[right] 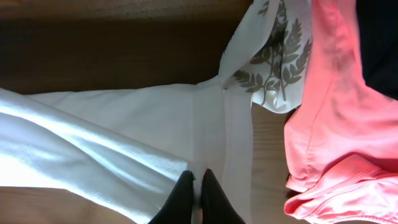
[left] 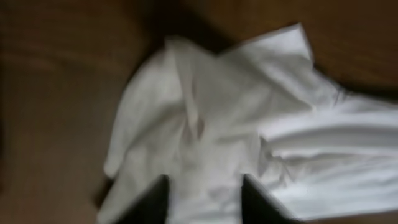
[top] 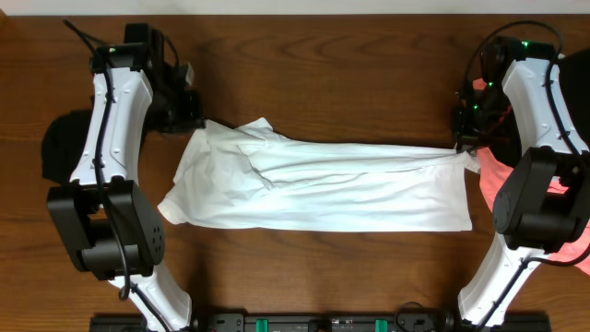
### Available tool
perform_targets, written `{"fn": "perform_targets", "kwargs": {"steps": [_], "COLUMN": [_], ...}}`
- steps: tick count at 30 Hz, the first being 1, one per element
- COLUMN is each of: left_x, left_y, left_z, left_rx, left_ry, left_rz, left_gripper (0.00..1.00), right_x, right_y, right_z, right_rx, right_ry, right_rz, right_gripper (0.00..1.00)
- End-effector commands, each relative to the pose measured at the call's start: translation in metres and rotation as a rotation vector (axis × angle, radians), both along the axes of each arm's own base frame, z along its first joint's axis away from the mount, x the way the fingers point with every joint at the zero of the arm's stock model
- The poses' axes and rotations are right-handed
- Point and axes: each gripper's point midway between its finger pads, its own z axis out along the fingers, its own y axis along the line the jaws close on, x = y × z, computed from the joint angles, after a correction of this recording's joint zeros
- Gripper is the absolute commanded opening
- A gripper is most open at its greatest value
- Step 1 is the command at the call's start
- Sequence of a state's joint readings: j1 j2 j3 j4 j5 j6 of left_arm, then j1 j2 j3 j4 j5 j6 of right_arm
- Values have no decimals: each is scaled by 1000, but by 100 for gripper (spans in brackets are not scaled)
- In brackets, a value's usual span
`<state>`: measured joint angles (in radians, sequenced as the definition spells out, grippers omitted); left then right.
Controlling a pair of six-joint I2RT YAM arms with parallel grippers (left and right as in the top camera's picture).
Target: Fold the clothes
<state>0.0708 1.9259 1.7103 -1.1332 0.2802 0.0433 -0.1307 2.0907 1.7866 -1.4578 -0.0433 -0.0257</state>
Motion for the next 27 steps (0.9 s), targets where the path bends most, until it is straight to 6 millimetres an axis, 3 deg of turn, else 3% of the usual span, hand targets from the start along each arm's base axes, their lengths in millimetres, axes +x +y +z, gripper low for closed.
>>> {"fn": "perform_targets", "kwargs": {"steps": [1, 19, 27], "left_x": [10, 11, 8], "left_y": [1, -26, -26], "left_z": [-2, -59, -69], "left_rx": [4, -30, -31], "left_ry": [-35, 91, 117], "left_rz": [3, -59, -58], "left_gripper": [50, 50, 50], "right_x": [-1, 2, 2], "right_y": [-6, -7, -7], "right_z": [5, 5, 5], "right_rx": [-28, -29, -30], "right_ry": [-12, -22, -23], "right_rz": [-11, -11, -11], "right_gripper": [4, 4, 4]}}
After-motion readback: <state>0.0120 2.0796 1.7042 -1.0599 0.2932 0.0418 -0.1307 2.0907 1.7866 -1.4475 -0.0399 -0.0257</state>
